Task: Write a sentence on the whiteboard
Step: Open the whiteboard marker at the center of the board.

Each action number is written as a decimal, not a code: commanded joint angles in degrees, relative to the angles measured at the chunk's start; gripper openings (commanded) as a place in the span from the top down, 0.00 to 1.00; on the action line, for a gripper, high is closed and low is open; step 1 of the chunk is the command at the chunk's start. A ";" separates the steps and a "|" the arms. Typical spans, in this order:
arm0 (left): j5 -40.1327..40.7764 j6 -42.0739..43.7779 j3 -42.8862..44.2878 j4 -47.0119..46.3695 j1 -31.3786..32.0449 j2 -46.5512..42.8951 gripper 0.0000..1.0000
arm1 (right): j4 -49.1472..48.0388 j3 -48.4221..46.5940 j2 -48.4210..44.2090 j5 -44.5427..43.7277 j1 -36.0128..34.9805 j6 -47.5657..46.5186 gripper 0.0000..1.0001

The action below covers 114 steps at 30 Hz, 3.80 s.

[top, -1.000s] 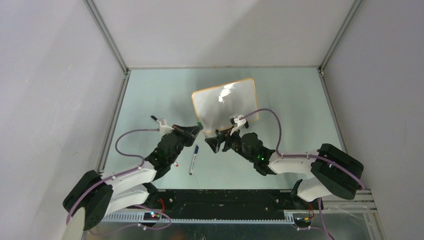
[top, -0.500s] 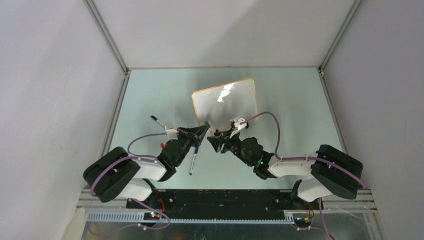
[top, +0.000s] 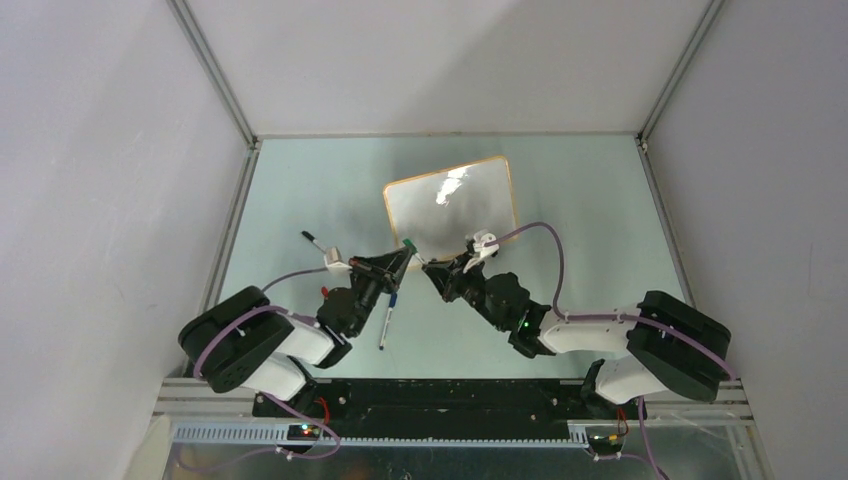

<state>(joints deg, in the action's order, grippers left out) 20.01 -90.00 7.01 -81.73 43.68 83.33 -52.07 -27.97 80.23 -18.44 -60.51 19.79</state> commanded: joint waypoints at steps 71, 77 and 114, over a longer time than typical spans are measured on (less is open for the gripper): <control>-46.75 35.83 3.49 22.91 -11.71 -28.51 0.41 | 15.95 -7.81 -7.67 69.36 25.72 3.68 1.00; -47.16 35.57 3.57 22.10 -11.69 -27.50 0.80 | 16.41 -7.73 -7.71 68.67 26.04 3.52 1.00; -45.06 27.74 3.43 -5.89 -7.87 -13.83 1.00 | -28.20 5.64 -1.79 56.72 25.92 30.06 0.42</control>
<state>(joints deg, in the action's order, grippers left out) -26.06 -63.90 9.50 -83.42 35.57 70.63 -74.28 -22.13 79.09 38.35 -35.03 47.90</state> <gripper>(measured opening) 0.145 0.589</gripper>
